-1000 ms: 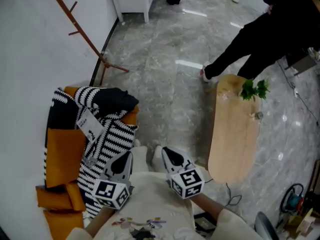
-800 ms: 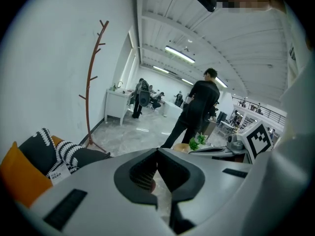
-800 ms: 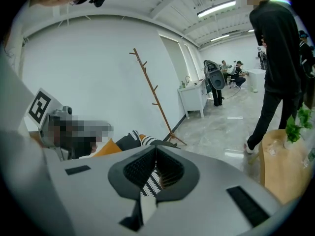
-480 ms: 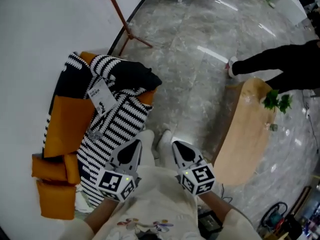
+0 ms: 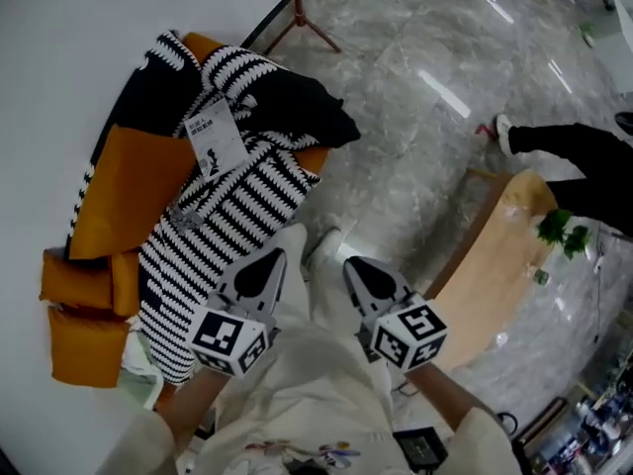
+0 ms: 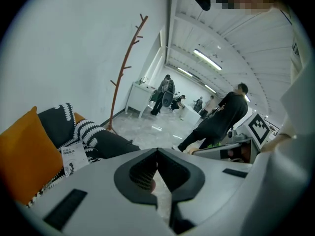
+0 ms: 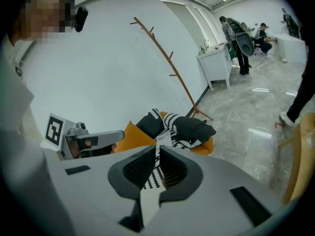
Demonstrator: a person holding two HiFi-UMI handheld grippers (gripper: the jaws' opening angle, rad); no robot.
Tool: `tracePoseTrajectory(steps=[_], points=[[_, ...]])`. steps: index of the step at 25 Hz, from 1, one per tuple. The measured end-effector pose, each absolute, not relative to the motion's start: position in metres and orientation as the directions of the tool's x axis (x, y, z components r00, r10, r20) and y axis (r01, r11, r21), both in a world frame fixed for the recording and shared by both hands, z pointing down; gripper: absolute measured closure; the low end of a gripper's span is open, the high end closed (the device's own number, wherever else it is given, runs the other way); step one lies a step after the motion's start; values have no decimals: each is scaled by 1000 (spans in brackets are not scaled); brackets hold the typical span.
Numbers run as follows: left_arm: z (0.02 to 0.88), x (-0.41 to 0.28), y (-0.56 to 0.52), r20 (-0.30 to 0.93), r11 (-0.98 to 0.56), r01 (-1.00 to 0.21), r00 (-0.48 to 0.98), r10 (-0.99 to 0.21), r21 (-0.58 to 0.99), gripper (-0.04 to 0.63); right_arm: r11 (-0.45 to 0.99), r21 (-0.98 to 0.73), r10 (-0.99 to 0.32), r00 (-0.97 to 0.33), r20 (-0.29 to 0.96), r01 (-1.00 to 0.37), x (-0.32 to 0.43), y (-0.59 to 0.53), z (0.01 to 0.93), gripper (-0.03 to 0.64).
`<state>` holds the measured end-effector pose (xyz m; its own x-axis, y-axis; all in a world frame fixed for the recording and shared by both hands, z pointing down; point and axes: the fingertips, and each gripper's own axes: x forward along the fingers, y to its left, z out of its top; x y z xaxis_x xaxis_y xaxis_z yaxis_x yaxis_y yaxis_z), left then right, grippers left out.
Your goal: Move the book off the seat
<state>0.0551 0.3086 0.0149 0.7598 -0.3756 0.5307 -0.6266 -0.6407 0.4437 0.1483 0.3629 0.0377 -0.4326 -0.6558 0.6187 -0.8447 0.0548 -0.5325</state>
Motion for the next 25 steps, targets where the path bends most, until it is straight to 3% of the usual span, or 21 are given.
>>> tracePoseTrajectory(steps=[12,25], points=[[98,7,247,589,-520,-728,677,-441,447,586,133,-547,-596,-508,622,-826,103,270,98,601],[119,-26,162,625,-458,-784,615,-480,419,587,147,-610,-534,-581,614,-779,42,173,127,523]])
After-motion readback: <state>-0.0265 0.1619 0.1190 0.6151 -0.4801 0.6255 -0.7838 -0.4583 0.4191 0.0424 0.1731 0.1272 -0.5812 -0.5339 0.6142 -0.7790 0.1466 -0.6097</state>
